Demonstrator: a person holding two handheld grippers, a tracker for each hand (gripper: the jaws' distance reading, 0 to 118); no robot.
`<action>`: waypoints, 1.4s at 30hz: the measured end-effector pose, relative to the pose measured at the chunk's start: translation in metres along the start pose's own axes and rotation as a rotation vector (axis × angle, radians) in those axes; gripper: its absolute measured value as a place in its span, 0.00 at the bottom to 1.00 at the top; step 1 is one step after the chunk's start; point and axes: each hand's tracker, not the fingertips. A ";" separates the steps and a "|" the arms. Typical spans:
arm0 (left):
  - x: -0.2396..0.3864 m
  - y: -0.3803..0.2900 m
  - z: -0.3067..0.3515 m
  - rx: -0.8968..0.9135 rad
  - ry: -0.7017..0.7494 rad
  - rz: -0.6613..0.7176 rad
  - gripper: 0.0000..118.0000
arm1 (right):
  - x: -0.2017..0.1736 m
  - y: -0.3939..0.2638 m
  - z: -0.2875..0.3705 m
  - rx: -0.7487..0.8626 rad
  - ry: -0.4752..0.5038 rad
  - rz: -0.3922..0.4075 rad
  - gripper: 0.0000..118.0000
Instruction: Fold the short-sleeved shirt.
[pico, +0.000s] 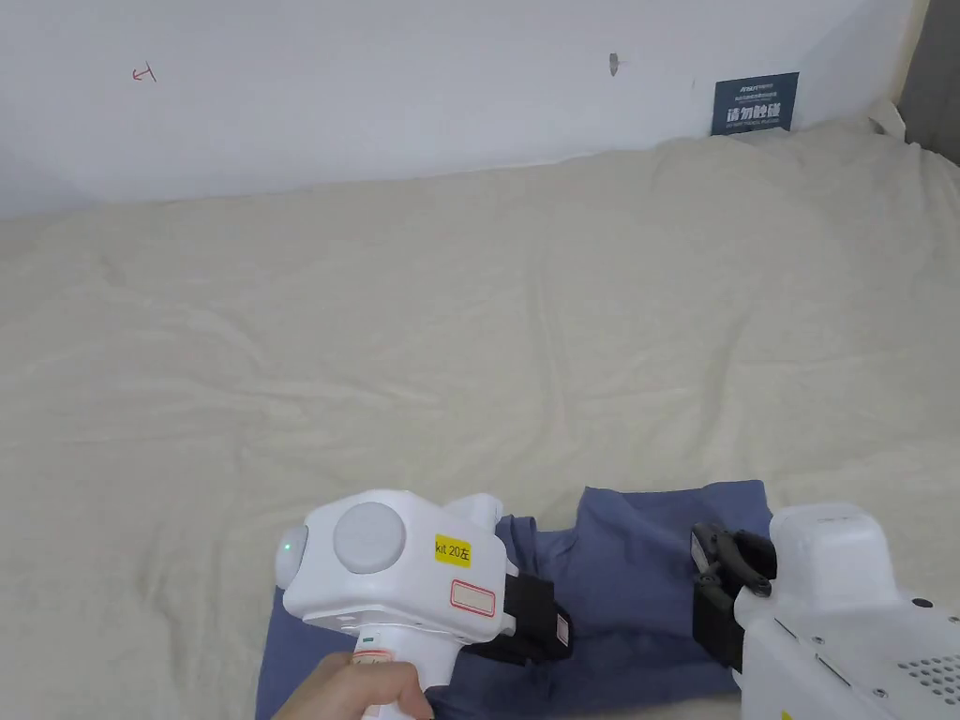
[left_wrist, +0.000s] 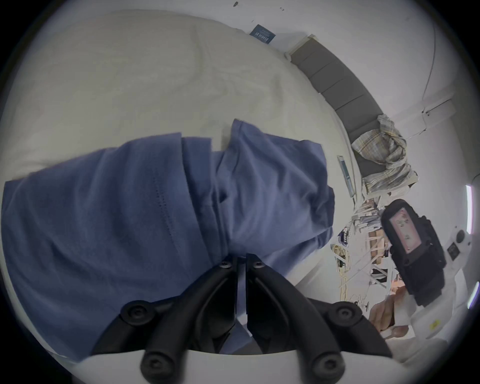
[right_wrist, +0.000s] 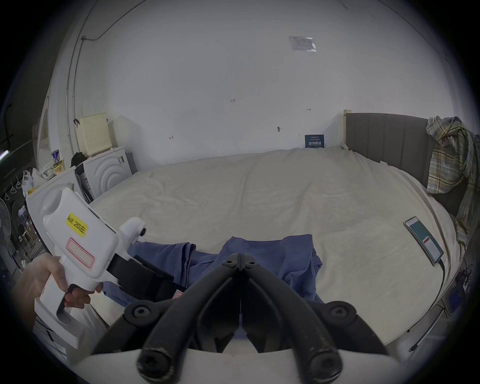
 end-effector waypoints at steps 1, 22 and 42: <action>0.000 -0.002 0.009 0.021 -0.012 -0.003 0.06 | 0.000 0.001 0.002 0.003 0.002 -0.002 0.00; -0.187 -0.076 0.151 0.360 -0.155 0.407 0.99 | -0.051 0.006 -0.006 -0.003 0.040 0.072 0.00; -0.191 -0.017 0.083 0.149 -0.105 0.326 0.16 | -0.061 0.009 -0.014 -0.035 0.006 0.139 0.00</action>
